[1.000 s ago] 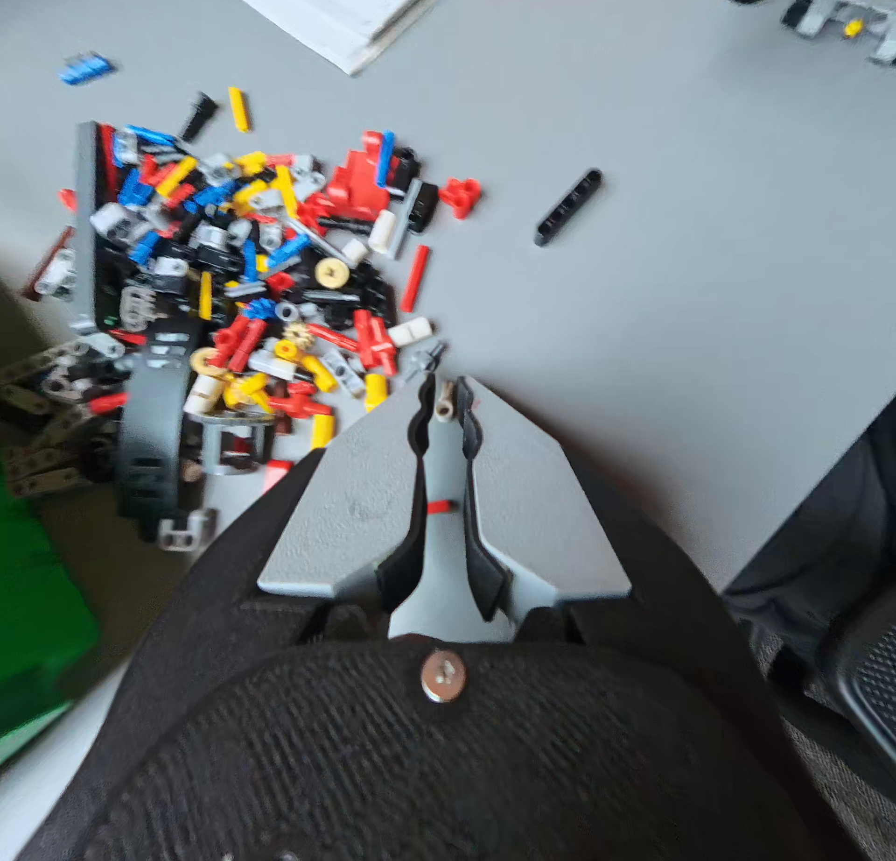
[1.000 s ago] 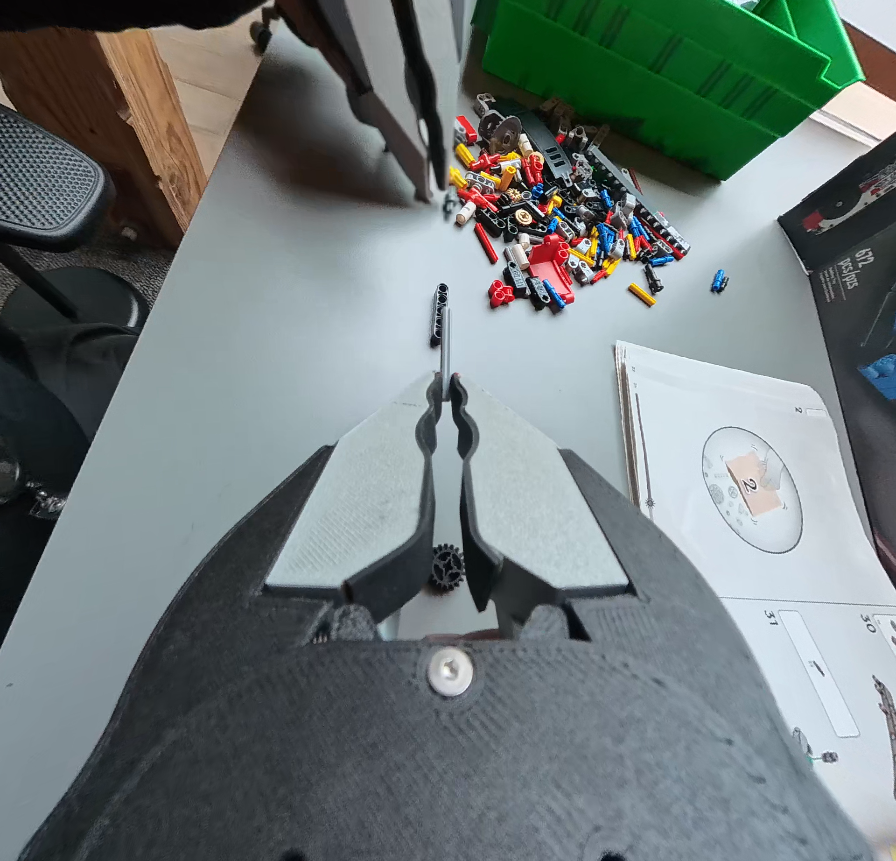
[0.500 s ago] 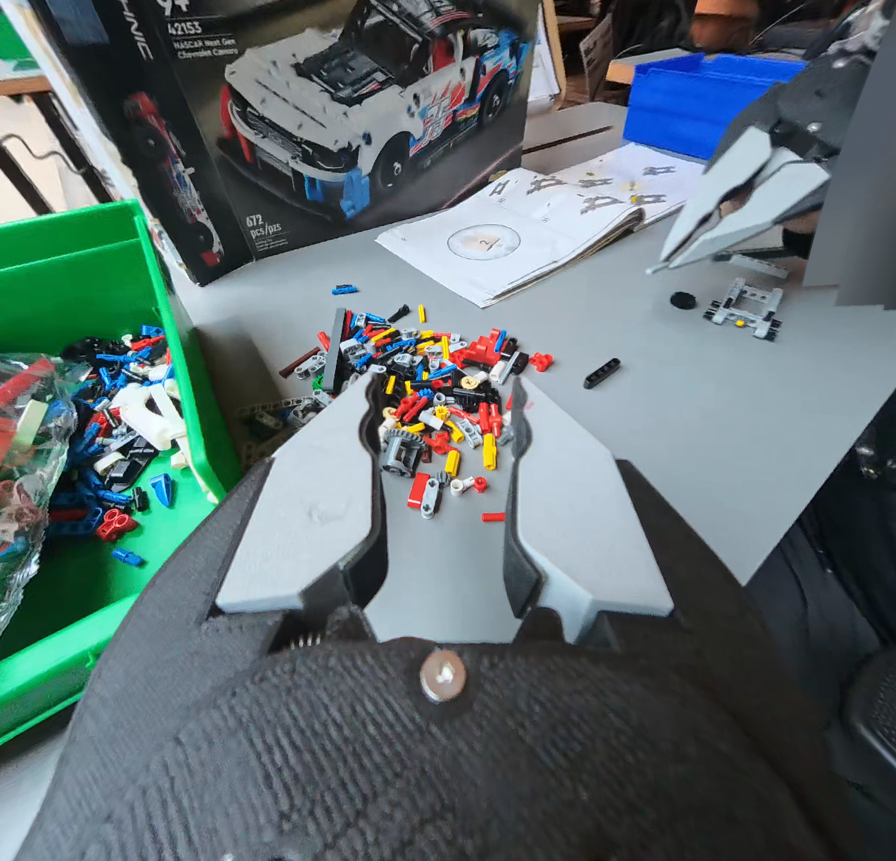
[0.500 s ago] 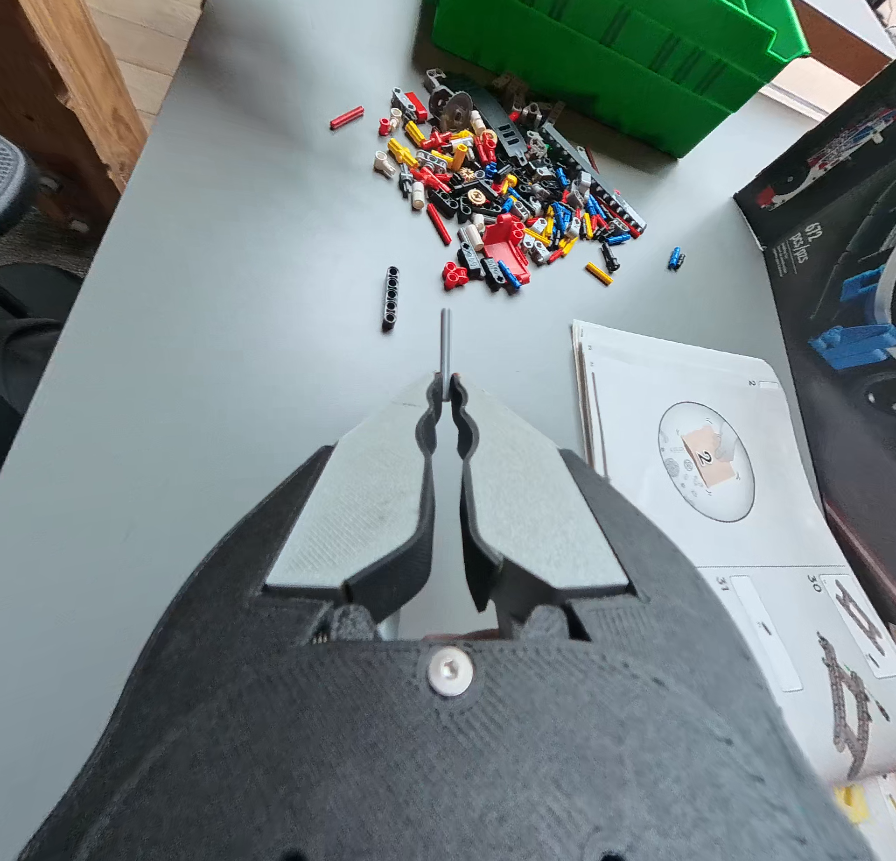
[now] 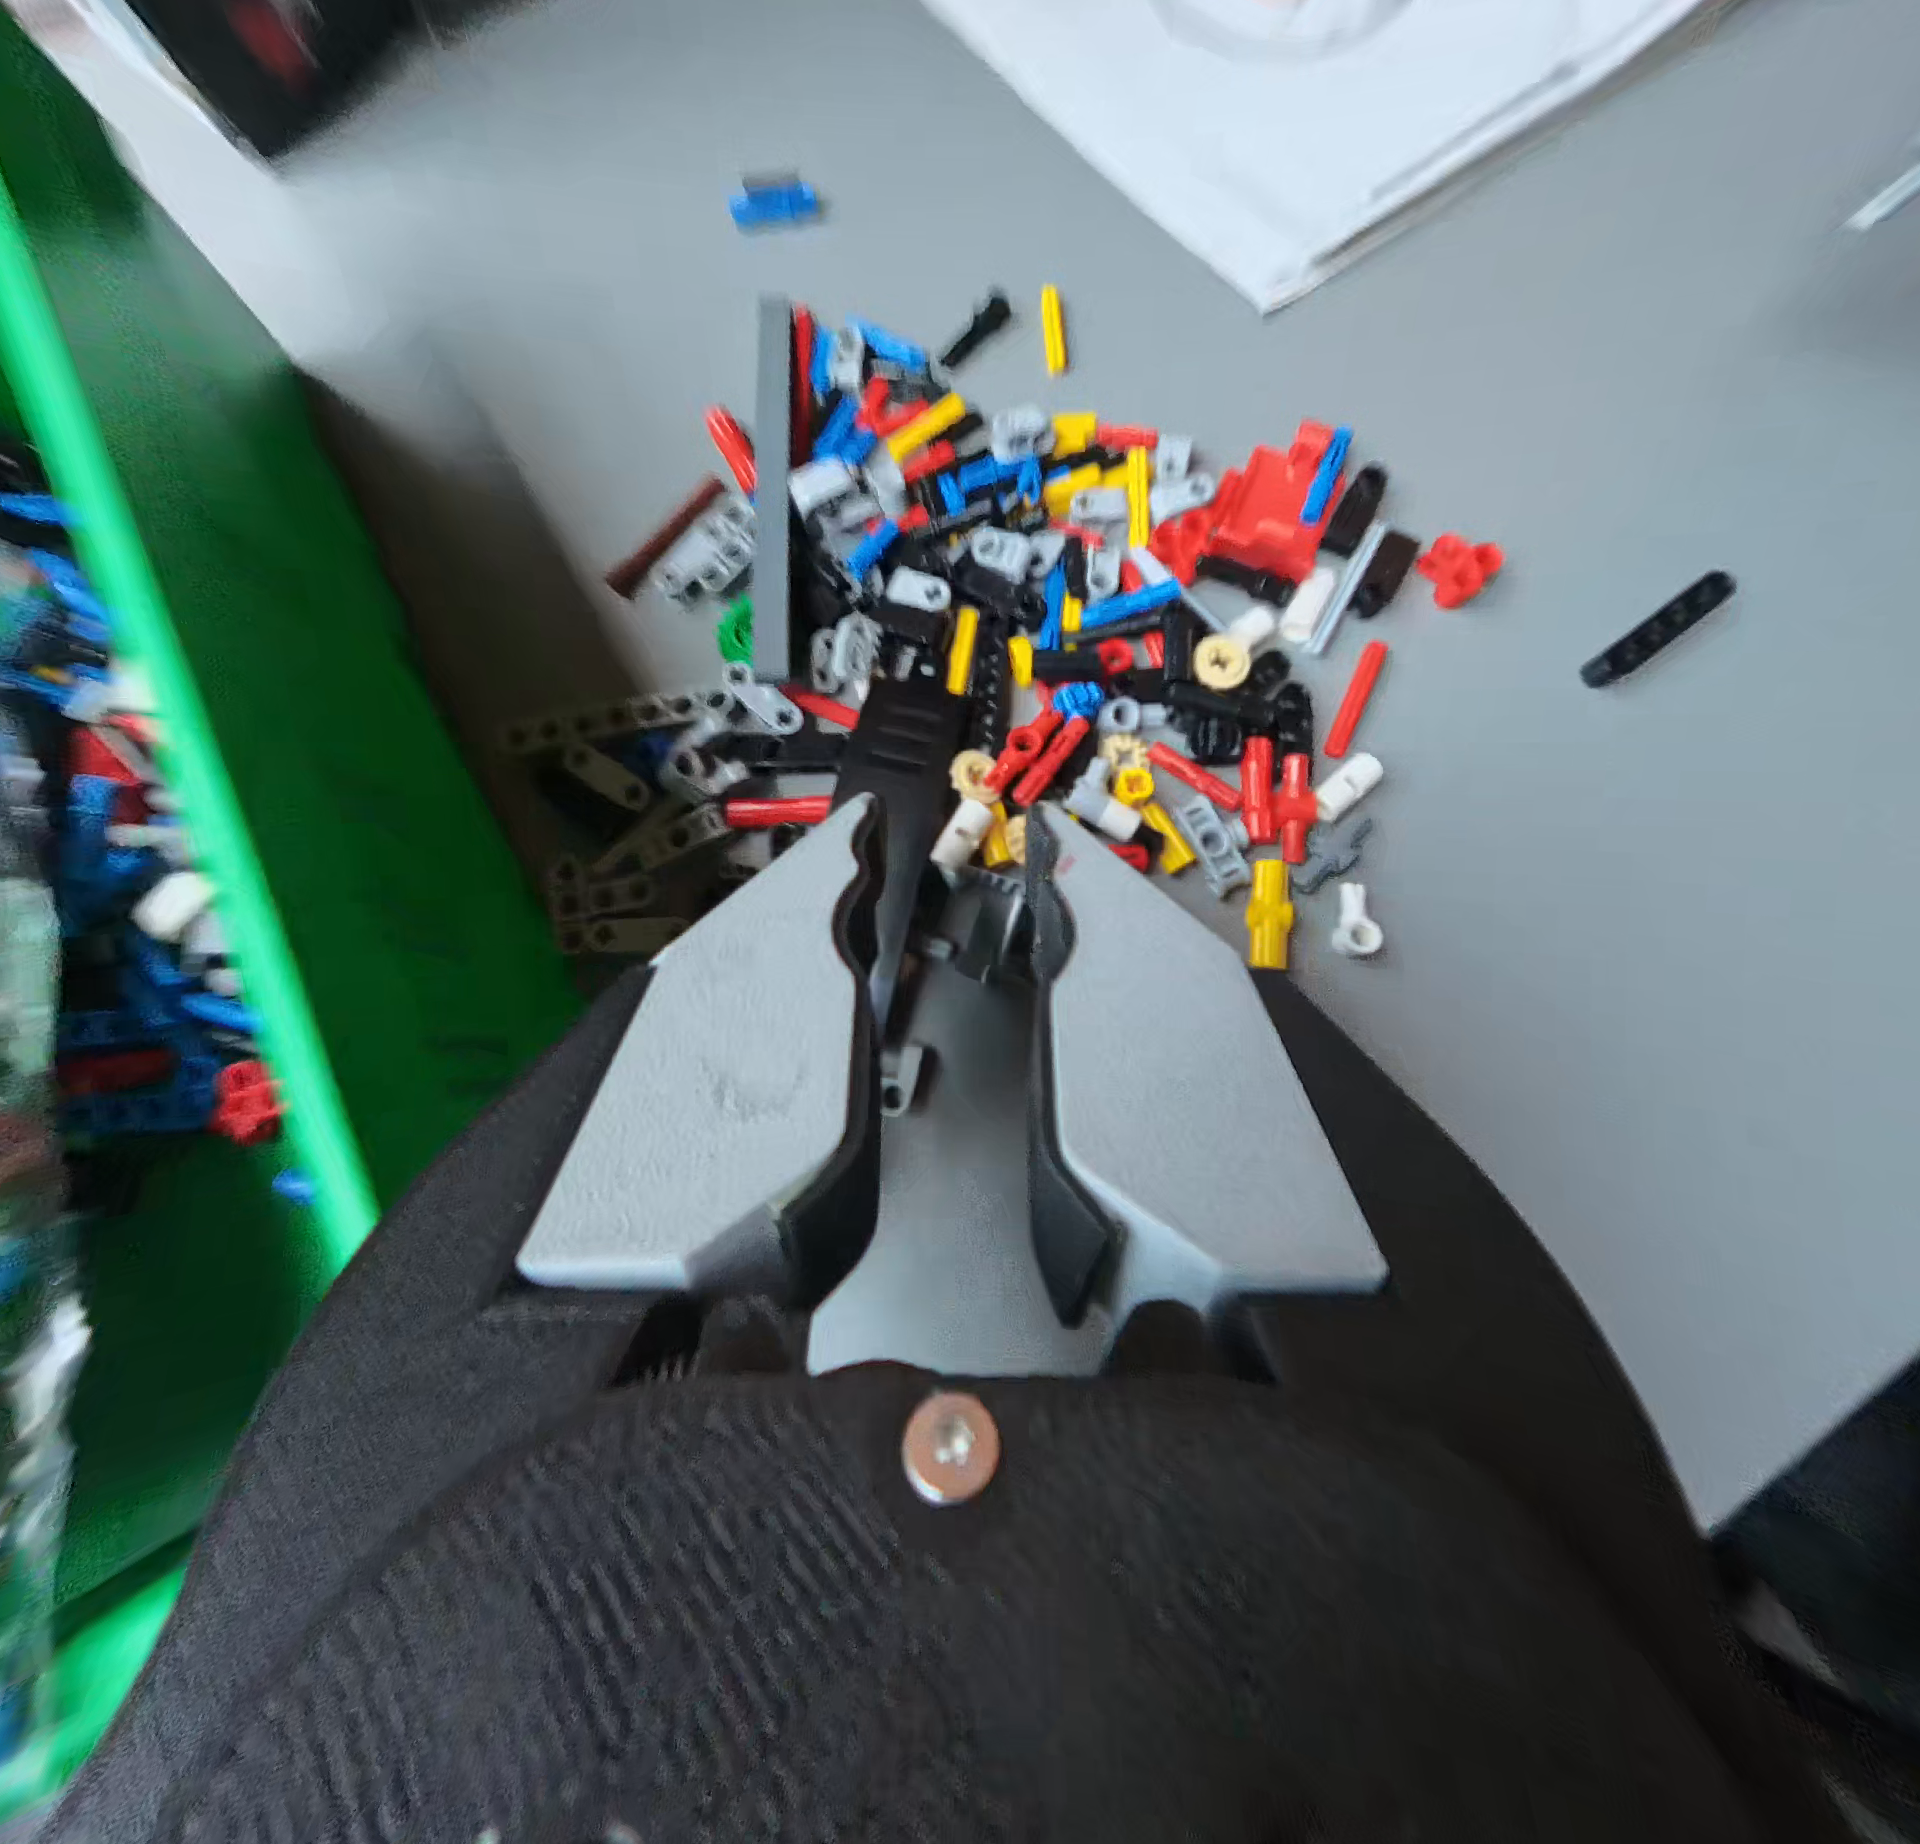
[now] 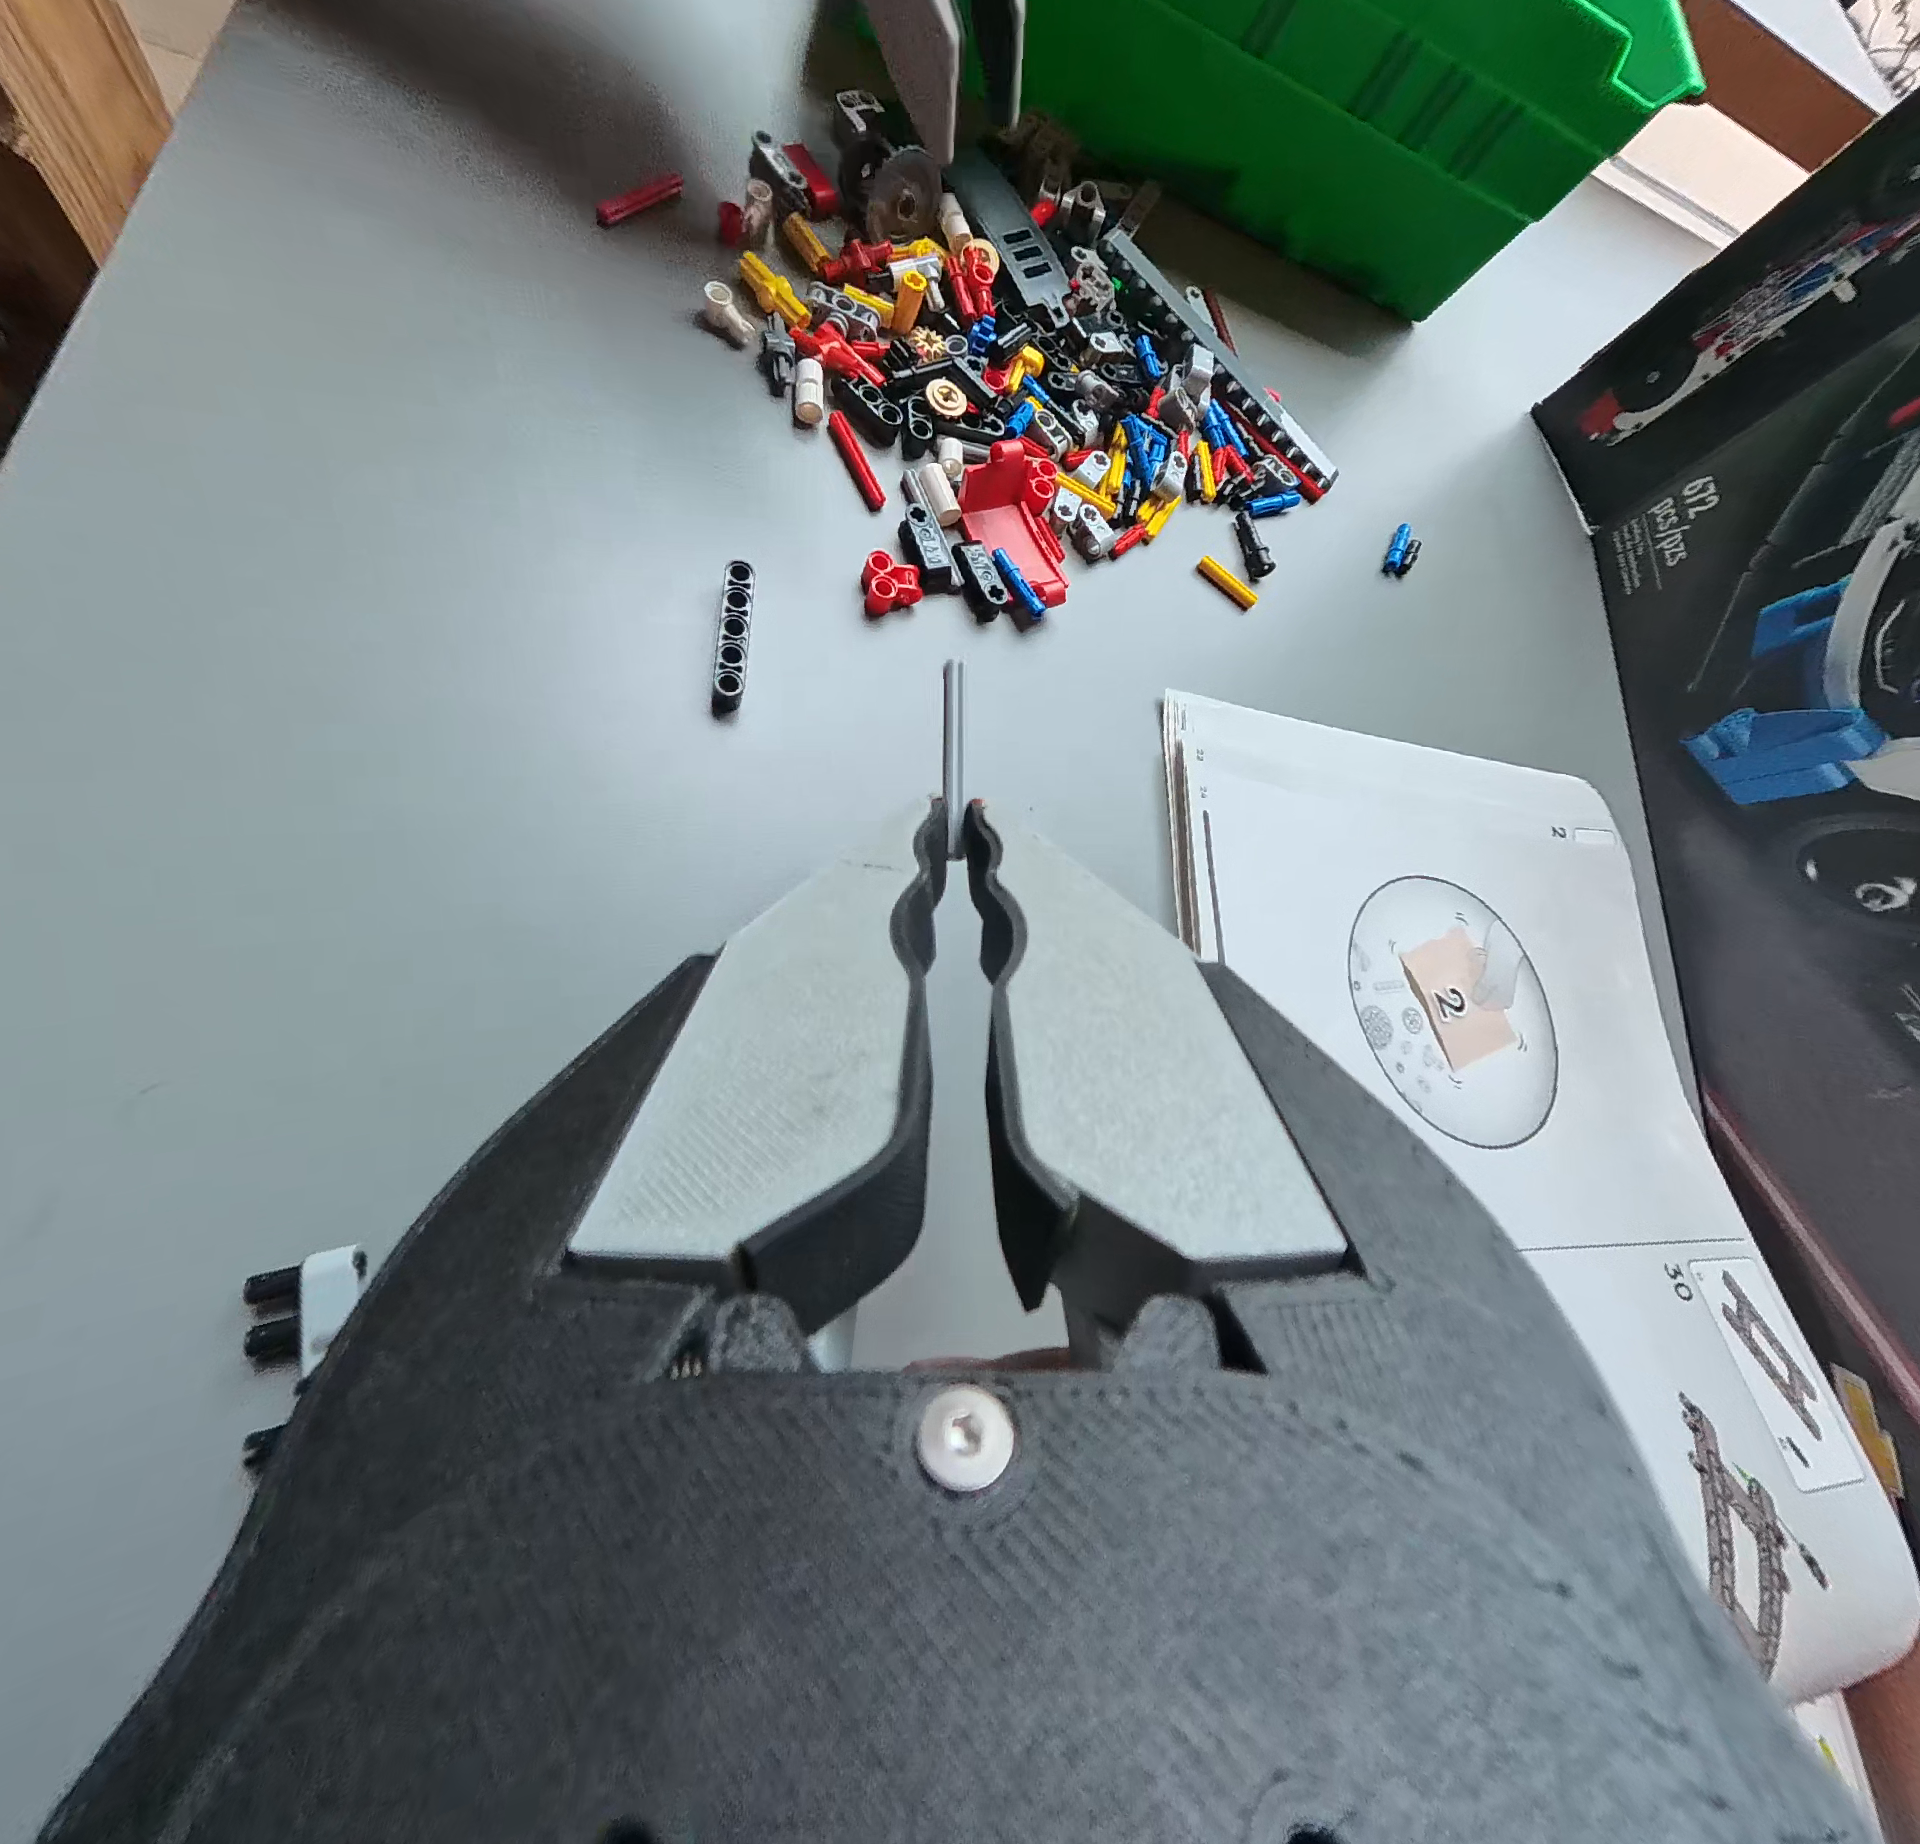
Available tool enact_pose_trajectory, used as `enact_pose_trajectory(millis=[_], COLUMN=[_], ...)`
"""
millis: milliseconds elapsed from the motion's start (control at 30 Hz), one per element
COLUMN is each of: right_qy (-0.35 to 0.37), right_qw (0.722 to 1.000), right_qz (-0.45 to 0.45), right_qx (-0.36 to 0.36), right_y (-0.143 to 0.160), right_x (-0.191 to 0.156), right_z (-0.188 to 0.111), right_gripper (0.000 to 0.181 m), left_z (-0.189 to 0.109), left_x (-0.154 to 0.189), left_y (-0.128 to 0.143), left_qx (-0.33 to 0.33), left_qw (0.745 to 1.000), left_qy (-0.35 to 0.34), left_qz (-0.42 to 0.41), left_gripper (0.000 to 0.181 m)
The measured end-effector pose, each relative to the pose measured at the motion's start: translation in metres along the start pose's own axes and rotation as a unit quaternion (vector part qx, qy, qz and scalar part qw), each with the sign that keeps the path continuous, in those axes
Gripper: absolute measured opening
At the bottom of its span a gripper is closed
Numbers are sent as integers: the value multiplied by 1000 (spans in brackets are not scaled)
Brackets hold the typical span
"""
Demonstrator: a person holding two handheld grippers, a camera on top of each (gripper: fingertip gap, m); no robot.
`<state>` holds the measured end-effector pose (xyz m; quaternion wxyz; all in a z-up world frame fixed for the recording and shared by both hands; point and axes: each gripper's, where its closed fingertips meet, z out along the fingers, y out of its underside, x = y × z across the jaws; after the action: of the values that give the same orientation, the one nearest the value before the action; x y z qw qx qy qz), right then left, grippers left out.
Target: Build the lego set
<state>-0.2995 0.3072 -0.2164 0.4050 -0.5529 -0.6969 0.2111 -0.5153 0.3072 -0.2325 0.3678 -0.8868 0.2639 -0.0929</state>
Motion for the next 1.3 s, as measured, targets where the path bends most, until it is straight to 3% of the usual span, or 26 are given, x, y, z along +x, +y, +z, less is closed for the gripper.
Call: enact_pose_trajectory(millis=[33, 67, 100, 200, 333, 400, 567, 667, 967, 1067, 1200, 1300], right_qy=[0, 1, 1, 1, 1, 1, -4, 3, 15, 17, 14, 13], right_qw=[1000, 1000, 1000, 1000, 1000, 1000, 1000, 1000, 1000, 1000, 1000, 1000], right_qz=[0, 0, 0, 4, 7, 8, 11, 6, 9, 11, 12, 14], right_qx=[-2, -2, -2, 3, 8, 9, 14, 18, 23, 22, 16, 11], right_y=[1, 2, 3, 5, 6, 9, 12, 12, 20, 24, 31, 34], right_x=[0, 1, 2, 5, 9, 11, 9, 10, 13, 14, 12, 13], right_z=[0, 0, -1, -4, -9, -12, -19, -28, -47, -50, -49, -47], right_gripper=[0, 0, 0, 0, 0, 0, 0, 0, 0, 0, 0, 0], left_z=[8, 12, 14, 14, 5, 4, 16, 25, 29, 21, 23, 24], left_x=[1, 4, 5, -1, 1, -3, -16, -10, -7, -5, -7, -9], left_y=[5, 7, 7, 12, 1, -1, 12, 18, 11, 7, 16, 14], left_qx=[-33, -53, -59, -88, -52, -65, -176, -210, -205, -192, -199, -187], left_qw=[999, 997, 997, 995, 998, 998, 984, 977, 978, 980, 979, 981], left_qy=[23, 43, 50, 27, 3, -10, -33, -32, -41, -47, -43, -42], left_qz=[-15, -23, -22, -28, -24, -13, -10, -5, 6, 18, -2, -10], left_gripper=[20, 3, 1, 2, 3, 3, 48, 37, 31, 11, 27, 28])
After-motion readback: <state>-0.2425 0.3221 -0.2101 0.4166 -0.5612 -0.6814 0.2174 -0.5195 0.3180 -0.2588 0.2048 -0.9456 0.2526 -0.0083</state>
